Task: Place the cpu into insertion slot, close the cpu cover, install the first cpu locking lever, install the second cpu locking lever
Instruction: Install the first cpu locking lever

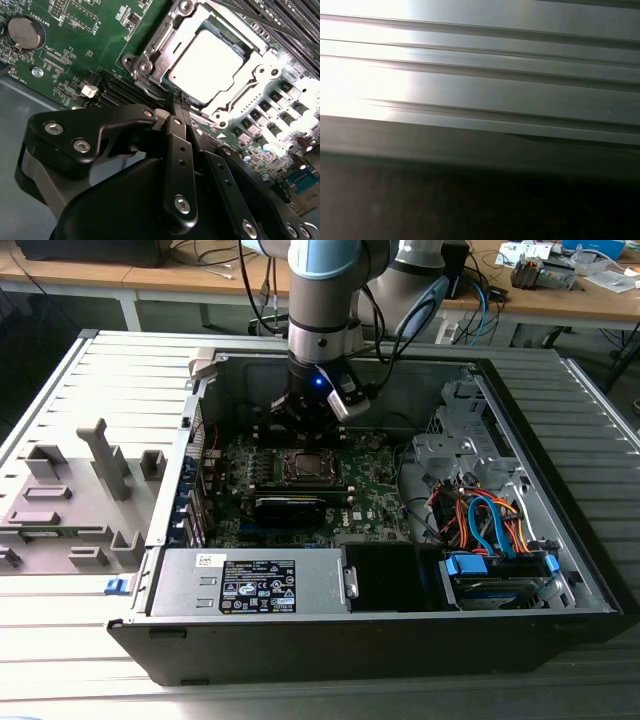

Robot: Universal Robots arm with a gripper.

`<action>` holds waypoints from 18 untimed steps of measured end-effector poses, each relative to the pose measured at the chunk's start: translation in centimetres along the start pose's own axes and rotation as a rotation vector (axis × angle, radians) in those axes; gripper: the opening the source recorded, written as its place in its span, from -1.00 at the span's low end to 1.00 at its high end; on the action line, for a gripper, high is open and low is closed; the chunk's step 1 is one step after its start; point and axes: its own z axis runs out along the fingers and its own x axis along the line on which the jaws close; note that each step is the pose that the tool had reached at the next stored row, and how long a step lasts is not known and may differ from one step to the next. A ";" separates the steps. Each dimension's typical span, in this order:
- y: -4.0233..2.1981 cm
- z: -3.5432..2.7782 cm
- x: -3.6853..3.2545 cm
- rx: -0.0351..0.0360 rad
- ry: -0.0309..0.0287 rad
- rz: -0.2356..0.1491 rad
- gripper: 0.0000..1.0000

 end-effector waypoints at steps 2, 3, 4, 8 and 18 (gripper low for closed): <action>-0.03 0.03 -0.32 0.0003 -0.0001 0.000 -0.79; -0.04 0.05 -0.45 0.0003 -0.0002 0.000 -0.79; -0.05 0.05 -0.56 0.0003 -0.0002 0.000 -0.79; -0.11 0.08 -1.14 0.0017 0.0001 0.000 -0.79; -0.08 0.21 -2.07 0.0020 0.0003 0.000 -0.79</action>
